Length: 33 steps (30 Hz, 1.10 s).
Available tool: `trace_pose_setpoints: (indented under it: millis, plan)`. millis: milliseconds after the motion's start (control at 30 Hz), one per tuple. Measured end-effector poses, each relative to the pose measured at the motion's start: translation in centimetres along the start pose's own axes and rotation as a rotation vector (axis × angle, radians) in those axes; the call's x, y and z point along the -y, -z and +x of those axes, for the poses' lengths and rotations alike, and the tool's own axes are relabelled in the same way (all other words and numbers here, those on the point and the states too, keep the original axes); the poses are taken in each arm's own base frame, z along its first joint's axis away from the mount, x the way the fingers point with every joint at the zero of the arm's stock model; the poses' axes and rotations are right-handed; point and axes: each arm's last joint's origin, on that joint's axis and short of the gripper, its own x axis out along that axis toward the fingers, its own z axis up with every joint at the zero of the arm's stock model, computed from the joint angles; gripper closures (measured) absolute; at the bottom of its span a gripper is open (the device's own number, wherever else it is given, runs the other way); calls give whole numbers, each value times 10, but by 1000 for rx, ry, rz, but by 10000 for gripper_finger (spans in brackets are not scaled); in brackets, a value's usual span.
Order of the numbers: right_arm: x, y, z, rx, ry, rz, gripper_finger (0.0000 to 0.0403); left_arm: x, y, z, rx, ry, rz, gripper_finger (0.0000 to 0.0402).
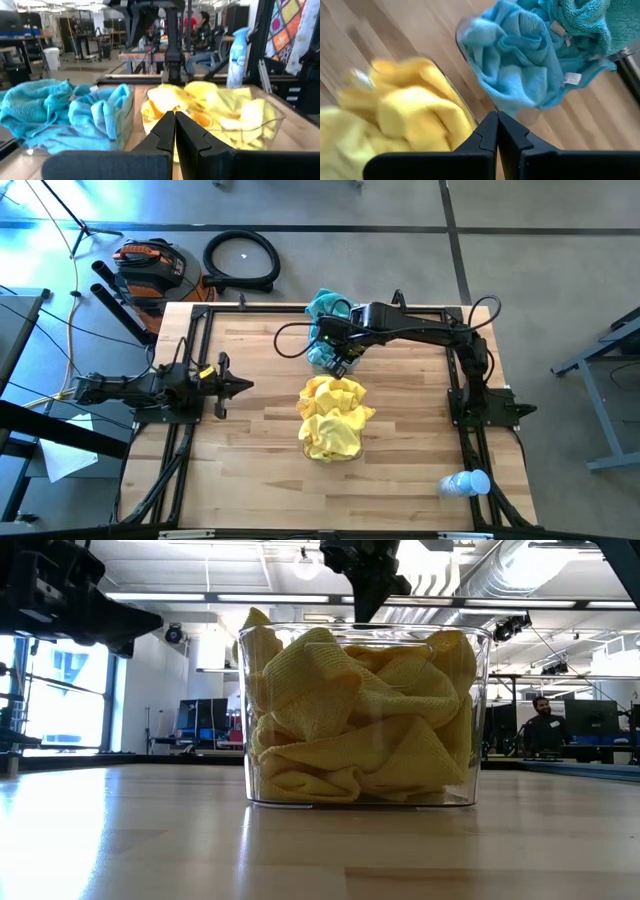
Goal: Sort microfiber towel by color & place in baskets
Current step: Return to Home Position
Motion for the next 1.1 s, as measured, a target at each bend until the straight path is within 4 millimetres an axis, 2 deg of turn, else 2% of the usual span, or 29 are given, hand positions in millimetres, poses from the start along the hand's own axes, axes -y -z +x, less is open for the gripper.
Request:
trace_pose_setpoints:
  millis: [100,233,400,533,600,667,767,833,1100]
  plan:
    - [1,2,0,-24,17,-87,400,0,2,1,-18,-1,2,401]
    - [1,2,0,-10,39,-20,400,0,2,1,-23,-1,2,401]
    - [-7,14,-3,-79,43,-244,402,0,2,1,-23,-1,2,401]
    - [-16,18,-4,-69,45,-319,402,0,2,1,-23,-1,2,401]
    - [-19,19,3,-38,40,-359,402,0,2,1,-23,-1,2,401]
    - [-20,26,18,-31,14,-375,402,0,2,1,-23,-1,2,401]
    - [-17,46,40,-6,-80,-372,402,0,2,1,-22,-1,1,401]
    - [-10,63,48,29,-131,-349,403,0,2,1,-22,-1,2,401]
    - [30,152,45,310,-301,-262,403,0,2,1,-22,-1,1,401]
